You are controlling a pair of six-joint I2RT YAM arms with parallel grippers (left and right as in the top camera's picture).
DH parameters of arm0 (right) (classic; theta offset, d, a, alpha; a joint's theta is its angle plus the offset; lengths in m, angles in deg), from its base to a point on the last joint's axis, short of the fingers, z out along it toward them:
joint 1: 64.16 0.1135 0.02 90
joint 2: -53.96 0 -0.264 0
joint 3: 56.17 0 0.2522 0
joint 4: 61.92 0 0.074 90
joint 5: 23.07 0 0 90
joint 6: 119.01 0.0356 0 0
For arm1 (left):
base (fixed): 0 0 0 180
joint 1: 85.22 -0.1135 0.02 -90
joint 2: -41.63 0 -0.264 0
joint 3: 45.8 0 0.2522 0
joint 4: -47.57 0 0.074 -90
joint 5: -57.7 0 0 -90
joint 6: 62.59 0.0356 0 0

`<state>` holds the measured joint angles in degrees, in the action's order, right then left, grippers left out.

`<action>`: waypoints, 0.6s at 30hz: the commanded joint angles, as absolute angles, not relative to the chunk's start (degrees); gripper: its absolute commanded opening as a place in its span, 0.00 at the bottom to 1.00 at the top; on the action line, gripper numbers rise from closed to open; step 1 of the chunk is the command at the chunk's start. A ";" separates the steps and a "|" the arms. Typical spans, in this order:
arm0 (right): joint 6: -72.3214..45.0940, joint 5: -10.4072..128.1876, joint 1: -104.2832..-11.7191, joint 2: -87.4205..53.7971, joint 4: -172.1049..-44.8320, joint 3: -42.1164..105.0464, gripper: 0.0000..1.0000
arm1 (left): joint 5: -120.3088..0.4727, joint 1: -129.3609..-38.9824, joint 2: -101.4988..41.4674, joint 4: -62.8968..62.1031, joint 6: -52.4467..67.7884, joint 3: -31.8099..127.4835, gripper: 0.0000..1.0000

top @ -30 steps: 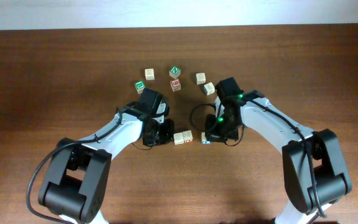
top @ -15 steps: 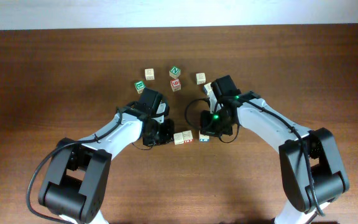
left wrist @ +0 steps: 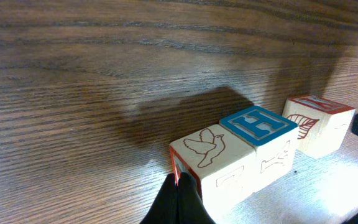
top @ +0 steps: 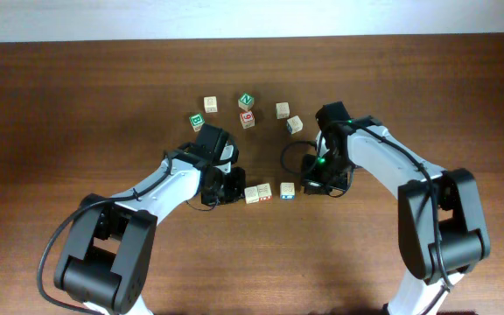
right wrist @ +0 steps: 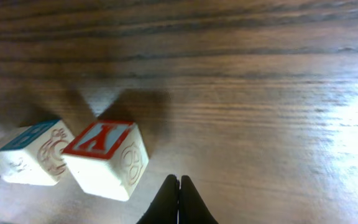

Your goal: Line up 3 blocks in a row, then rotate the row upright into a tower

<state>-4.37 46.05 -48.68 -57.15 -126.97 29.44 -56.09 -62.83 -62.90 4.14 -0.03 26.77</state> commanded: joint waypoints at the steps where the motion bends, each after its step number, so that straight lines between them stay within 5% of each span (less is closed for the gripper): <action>1: -4.52 44.78 -46.43 -58.02 -125.48 29.01 0.04 | -57.08 -62.87 -63.25 4.20 0.69 27.09 0.00; 18: -6.34 42.73 -41.93 -58.09 -118.05 29.01 0.04 | -57.56 -62.87 -63.25 4.20 0.71 27.09 0.00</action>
